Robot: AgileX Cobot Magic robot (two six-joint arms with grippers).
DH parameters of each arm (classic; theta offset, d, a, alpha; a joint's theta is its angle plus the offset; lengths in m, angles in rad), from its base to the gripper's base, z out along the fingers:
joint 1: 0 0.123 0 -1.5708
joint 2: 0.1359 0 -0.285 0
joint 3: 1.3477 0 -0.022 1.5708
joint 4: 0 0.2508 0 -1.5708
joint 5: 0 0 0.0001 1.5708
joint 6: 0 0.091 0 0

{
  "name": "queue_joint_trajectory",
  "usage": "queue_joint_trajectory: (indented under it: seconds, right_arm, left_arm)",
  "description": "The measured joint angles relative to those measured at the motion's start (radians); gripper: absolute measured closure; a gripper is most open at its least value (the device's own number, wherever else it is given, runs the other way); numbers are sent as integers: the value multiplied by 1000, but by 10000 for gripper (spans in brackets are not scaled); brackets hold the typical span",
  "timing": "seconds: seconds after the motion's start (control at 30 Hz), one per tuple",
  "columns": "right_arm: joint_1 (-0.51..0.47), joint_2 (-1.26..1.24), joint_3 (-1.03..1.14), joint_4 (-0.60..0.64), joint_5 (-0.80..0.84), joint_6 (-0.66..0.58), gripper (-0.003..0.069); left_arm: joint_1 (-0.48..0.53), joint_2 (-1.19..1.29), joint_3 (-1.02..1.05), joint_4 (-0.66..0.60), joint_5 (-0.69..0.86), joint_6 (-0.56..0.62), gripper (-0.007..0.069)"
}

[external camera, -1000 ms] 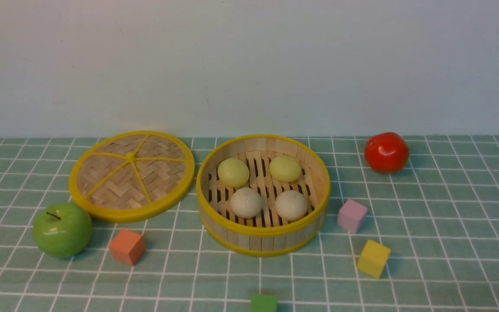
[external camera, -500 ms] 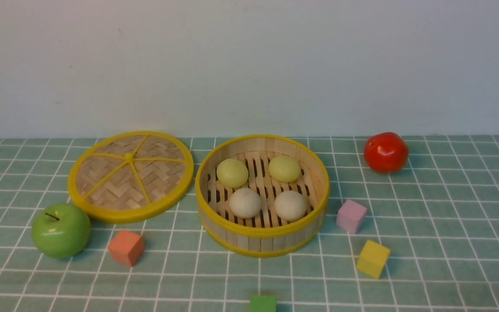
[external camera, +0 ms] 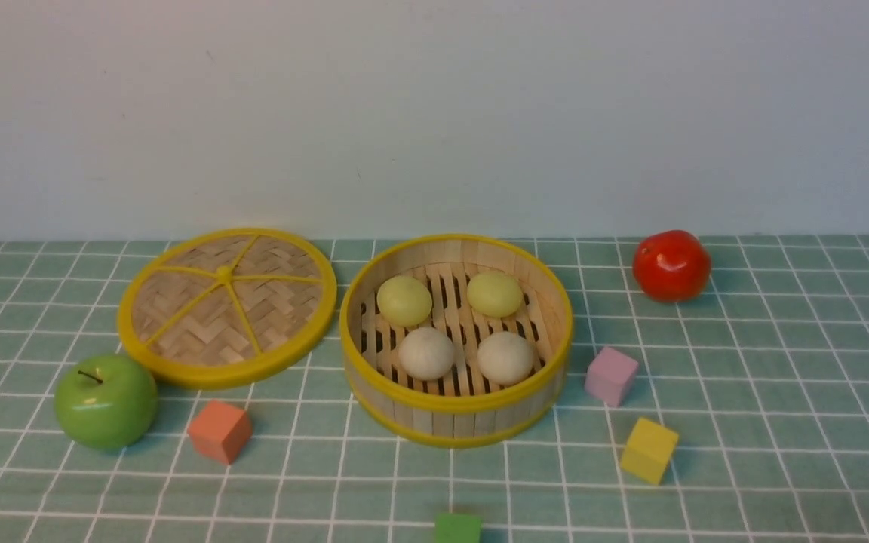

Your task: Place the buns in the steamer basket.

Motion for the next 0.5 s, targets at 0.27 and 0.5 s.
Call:
queue_joint_trajectory:
  seconds: [0.27, 0.5]
  right_arm:
    - [0, 0, 0, 0, 0, 0, 420]
    - [0, 0, 0, 0, 0, 0, 420]
  left_arm:
    - [0, 0, 0, 0, 0, 0, 625]
    - [0, 0, 0, 0, 0, 0, 620]
